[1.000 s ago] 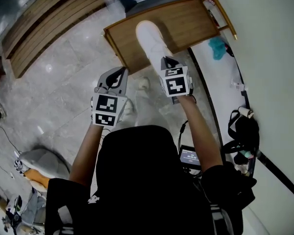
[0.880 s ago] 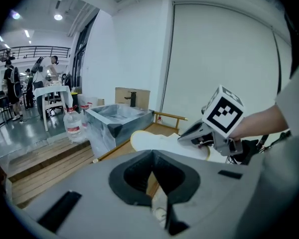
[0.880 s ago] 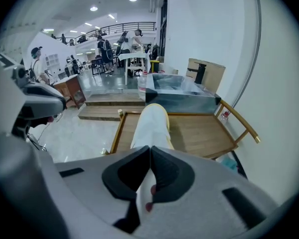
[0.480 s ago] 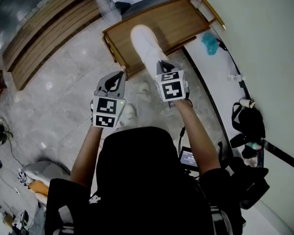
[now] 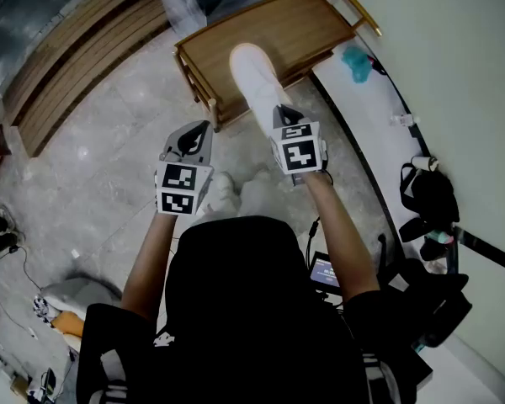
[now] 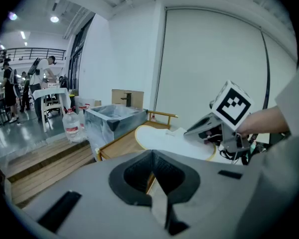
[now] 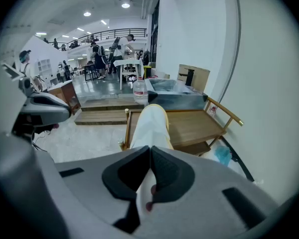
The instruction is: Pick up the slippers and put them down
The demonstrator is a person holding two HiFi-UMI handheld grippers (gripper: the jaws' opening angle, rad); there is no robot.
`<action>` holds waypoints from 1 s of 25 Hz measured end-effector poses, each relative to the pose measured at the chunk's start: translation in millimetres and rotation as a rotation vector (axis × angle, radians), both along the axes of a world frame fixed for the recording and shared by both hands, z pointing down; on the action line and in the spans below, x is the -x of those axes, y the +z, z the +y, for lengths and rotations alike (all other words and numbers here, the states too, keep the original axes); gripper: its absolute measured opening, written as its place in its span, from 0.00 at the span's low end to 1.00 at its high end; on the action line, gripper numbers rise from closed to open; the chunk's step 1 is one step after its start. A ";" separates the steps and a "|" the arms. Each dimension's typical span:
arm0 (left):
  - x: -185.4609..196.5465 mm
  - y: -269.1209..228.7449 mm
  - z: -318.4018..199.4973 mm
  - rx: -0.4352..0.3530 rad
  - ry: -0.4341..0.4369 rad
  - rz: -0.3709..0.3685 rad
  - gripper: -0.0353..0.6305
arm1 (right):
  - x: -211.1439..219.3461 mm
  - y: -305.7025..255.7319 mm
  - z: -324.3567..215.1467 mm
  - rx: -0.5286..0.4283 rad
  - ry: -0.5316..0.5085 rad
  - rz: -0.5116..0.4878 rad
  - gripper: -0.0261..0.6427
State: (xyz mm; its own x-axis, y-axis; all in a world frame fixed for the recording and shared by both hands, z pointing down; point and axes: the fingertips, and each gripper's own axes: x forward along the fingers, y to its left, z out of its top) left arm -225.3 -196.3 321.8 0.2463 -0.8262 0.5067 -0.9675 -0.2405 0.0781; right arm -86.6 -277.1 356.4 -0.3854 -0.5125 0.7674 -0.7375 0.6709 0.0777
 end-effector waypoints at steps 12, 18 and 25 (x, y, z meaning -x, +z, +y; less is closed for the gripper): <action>-32.9 15.5 -0.9 0.037 0.068 -0.010 0.06 | -40.4 8.4 16.5 0.027 0.056 0.004 0.05; -78.9 22.8 -1.8 0.063 0.099 0.068 0.06 | -99.1 16.4 32.2 0.047 0.127 0.011 0.05; -137.4 9.9 18.0 -0.004 0.162 0.022 0.06 | -171.4 22.0 72.4 0.067 0.194 0.009 0.05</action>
State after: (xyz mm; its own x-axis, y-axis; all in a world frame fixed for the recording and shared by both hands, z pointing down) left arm -87.9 -178.3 331.7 0.3870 -0.7768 0.4968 -0.9143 -0.3933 0.0972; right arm 84.8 -204.8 378.4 -0.2775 -0.5243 0.8051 -0.8528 0.5203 0.0449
